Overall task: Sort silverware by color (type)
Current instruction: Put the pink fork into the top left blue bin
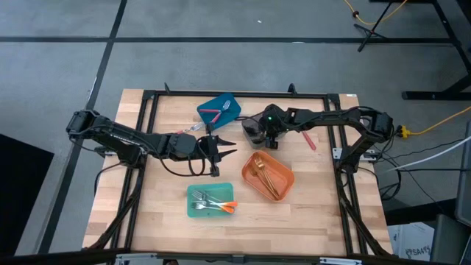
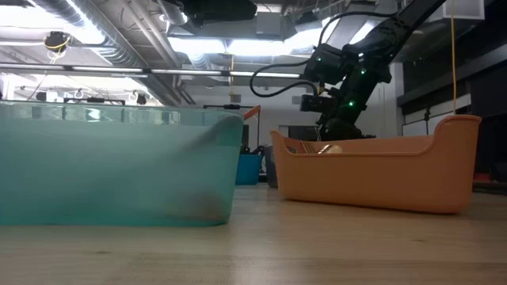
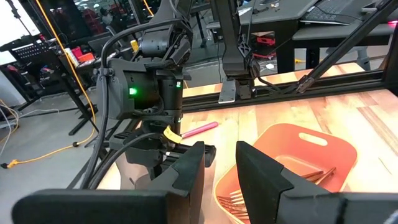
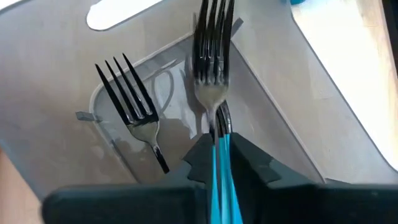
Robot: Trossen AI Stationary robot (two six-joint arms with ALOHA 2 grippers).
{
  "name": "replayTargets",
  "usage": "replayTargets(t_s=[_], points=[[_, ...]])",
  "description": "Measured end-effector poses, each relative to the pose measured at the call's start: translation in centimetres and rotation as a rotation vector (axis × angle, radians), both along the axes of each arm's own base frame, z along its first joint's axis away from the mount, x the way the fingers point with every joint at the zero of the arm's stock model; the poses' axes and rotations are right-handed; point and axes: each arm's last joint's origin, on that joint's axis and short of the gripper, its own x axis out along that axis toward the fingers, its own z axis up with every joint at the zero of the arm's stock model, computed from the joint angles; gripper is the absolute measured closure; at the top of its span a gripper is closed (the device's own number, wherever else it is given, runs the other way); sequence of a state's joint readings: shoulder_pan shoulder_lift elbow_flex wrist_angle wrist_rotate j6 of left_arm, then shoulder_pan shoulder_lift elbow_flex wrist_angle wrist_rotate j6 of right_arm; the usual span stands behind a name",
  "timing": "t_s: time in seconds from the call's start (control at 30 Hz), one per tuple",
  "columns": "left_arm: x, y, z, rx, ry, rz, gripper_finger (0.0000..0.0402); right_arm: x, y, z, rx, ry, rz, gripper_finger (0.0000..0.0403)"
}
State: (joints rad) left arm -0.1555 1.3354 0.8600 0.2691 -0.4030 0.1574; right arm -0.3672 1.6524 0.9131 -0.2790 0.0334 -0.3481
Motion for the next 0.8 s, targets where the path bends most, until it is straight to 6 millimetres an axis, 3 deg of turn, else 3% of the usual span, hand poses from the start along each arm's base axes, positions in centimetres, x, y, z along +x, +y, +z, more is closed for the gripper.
replayTargets(t_s=[0.27, 0.8], points=[[0.0, 0.0, -0.01, 0.0, 0.0, 0.0, 0.0315, -0.01, 0.01, -0.05, 0.002, 0.002, 0.0, 0.0323], [0.0, 0.0, -0.01, 0.0, 0.0, 0.0, 0.0315, -0.09, 0.02, -0.28, 0.002, 0.014, -0.002, 0.0324]])
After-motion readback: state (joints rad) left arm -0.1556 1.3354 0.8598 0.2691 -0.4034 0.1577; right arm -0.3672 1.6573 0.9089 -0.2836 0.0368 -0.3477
